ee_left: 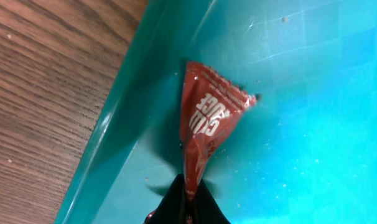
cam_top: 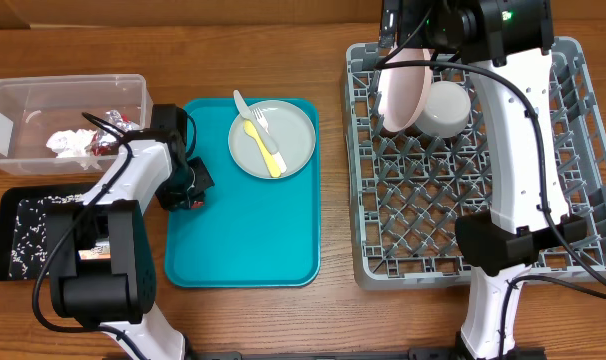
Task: Sort waste into correct bins and load items into the dishwasher rack
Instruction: 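Carry the red wrapper into the clear bin and release it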
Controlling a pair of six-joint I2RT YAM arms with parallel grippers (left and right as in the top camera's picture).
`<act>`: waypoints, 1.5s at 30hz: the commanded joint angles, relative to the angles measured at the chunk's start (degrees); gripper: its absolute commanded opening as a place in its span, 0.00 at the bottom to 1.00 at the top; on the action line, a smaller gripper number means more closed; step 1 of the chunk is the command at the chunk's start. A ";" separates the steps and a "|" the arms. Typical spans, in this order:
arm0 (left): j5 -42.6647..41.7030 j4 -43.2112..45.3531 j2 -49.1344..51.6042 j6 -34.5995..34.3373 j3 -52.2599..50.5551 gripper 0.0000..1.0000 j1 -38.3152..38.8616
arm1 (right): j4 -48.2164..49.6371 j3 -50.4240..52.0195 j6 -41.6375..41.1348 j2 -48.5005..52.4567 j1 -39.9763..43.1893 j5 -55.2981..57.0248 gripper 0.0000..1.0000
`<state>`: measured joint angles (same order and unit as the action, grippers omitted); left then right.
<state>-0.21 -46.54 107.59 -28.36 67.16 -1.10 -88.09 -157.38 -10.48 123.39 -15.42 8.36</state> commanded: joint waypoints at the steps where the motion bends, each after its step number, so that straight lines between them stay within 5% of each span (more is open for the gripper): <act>1: 1.07 -1.01 0.61 0.04 2.69 0.04 0.50 | 0.20 -0.07 0.07 0.28 -0.09 0.61 1.00; 16: 7.10 -16.39 -0.48 -3.61 22.69 0.04 3.91 | 0.20 -0.07 0.07 0.28 -0.09 0.61 1.00; 26: 7.23 -19.50 -0.57 -4.02 39.87 0.04 -7.82 | 0.20 -0.07 0.07 0.28 -0.09 0.61 1.00; 36: 13.35 -9.66 1.51 -3.76 41.22 0.09 -21.81 | 0.20 -0.07 0.07 0.28 -0.09 0.61 1.00; 39: 14.67 -7.76 2.45 -3.78 41.22 0.21 -23.43 | 0.20 -0.07 0.07 0.31 -0.09 0.61 1.00; 44: 14.73 -3.34 5.01 -3.80 41.22 0.62 -25.07 | 0.20 -0.07 0.07 0.28 -0.09 0.61 1.00; 45: 14.60 -3.34 5.35 -3.78 41.22 0.63 -25.14 | 0.20 -0.07 0.07 0.28 -0.09 0.61 1.00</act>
<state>12.93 -50.30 110.74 -32.01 107.48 -25.61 -88.12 -157.38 -10.48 123.39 -15.42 8.36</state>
